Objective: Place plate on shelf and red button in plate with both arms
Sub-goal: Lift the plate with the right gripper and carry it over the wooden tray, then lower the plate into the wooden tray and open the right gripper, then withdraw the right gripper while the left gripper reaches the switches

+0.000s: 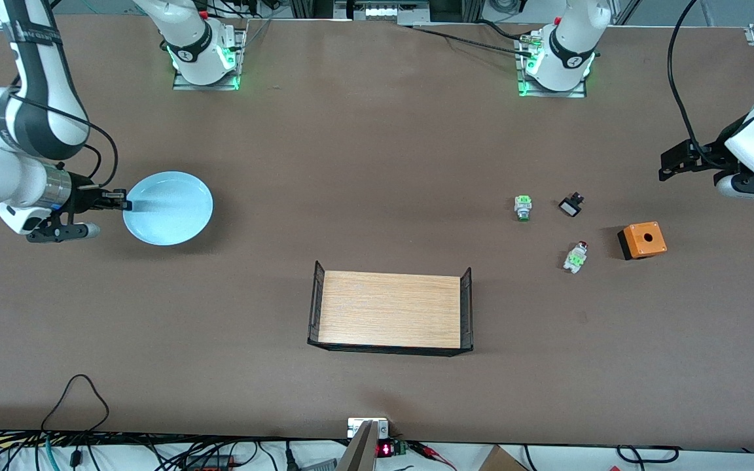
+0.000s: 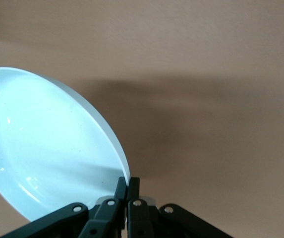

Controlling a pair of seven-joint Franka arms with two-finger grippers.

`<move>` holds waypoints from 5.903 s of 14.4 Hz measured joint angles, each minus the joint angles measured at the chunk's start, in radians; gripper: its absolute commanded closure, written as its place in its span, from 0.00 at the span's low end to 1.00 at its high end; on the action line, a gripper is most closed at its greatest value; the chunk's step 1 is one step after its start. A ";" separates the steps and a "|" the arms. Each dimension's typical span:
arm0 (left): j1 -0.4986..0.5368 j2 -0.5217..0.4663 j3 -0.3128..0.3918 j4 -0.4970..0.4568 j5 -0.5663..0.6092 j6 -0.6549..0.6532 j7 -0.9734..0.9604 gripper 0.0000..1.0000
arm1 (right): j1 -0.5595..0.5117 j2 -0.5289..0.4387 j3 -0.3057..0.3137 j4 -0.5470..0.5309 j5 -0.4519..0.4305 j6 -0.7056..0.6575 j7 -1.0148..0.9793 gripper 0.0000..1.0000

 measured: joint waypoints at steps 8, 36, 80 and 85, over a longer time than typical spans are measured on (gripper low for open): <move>0.000 0.000 0.000 0.000 0.000 0.000 0.000 0.00 | 0.159 -0.007 0.007 0.204 0.044 -0.223 0.391 1.00; 0.000 0.000 0.000 0.000 0.000 0.000 0.000 0.00 | 0.659 0.279 0.012 0.550 0.166 0.176 1.606 1.00; 0.000 0.000 0.002 0.000 0.000 0.000 0.000 0.00 | 0.696 0.510 -0.002 0.629 0.166 0.398 1.616 0.00; 0.000 0.000 0.002 0.000 0.000 0.000 0.000 0.00 | 0.693 0.491 -0.004 0.658 0.166 0.349 1.618 0.00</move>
